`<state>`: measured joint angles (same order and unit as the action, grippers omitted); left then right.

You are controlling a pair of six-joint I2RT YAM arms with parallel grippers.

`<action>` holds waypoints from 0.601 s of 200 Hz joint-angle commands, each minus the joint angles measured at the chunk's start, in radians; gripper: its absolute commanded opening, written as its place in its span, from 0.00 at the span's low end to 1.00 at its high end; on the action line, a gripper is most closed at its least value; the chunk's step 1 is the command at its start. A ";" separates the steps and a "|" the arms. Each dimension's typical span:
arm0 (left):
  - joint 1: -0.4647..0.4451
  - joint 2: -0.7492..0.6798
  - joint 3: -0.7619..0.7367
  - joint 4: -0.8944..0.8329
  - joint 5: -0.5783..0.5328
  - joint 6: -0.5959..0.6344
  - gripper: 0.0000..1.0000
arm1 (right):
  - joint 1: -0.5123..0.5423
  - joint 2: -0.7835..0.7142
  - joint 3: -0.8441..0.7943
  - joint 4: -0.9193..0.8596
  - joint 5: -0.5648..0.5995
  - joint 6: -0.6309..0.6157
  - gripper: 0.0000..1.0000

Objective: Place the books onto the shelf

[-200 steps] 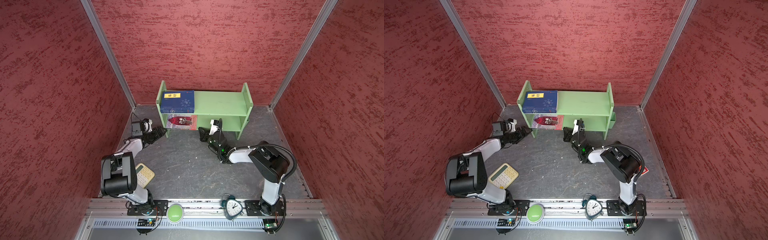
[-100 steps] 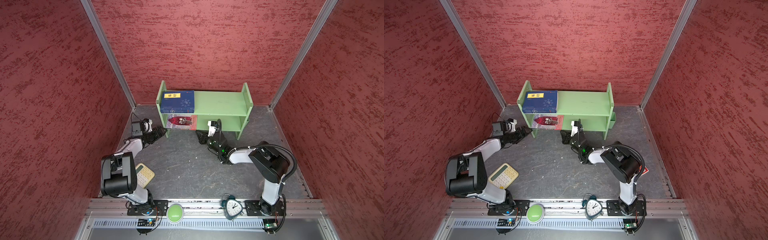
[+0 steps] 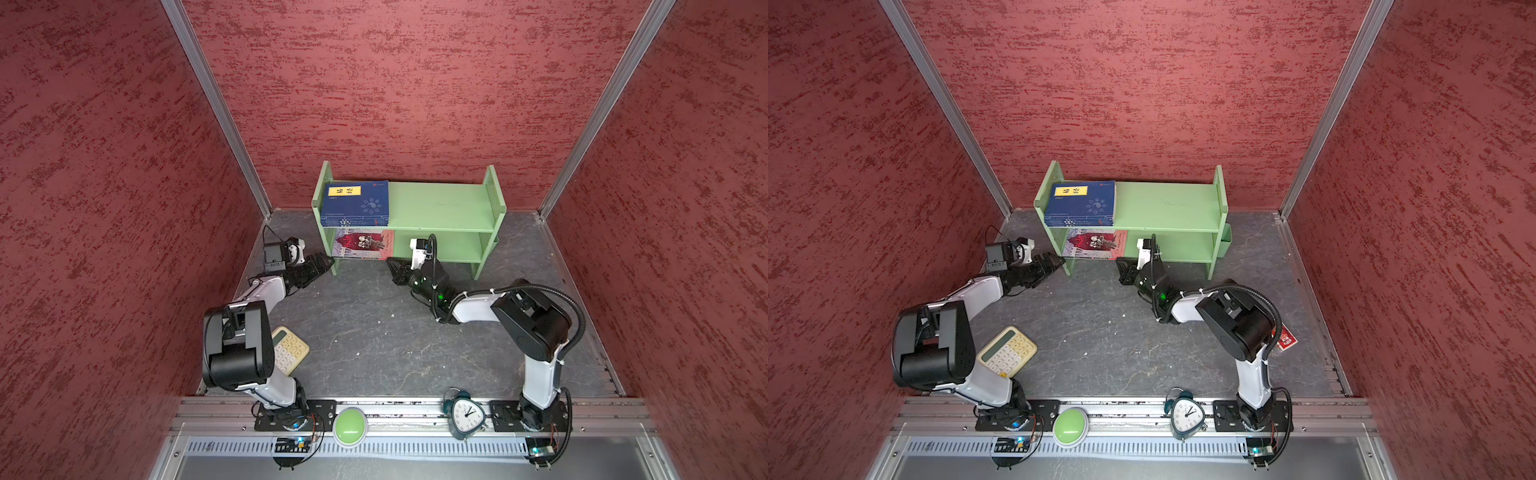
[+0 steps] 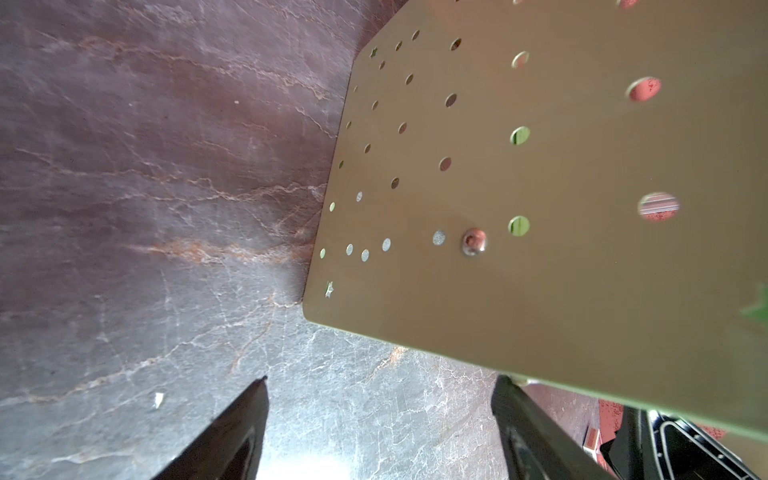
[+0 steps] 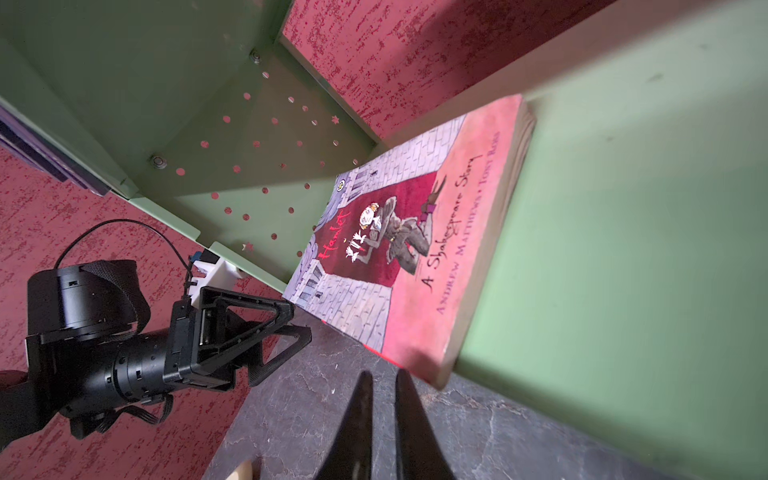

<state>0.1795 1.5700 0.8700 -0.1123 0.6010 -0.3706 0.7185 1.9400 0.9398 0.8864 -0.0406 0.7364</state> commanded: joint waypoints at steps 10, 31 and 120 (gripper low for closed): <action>0.002 0.005 0.021 0.005 0.004 -0.004 0.85 | 0.001 0.022 0.031 0.004 -0.004 0.000 0.13; 0.003 0.009 0.026 0.006 0.004 -0.005 0.85 | 0.000 0.025 0.032 0.004 0.000 0.001 0.13; 0.006 0.017 0.024 0.016 0.006 -0.011 0.85 | -0.011 0.040 0.045 0.014 0.007 0.008 0.14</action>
<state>0.1795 1.5726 0.8719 -0.1116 0.6010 -0.3779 0.7158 1.9640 0.9642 0.8848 -0.0406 0.7372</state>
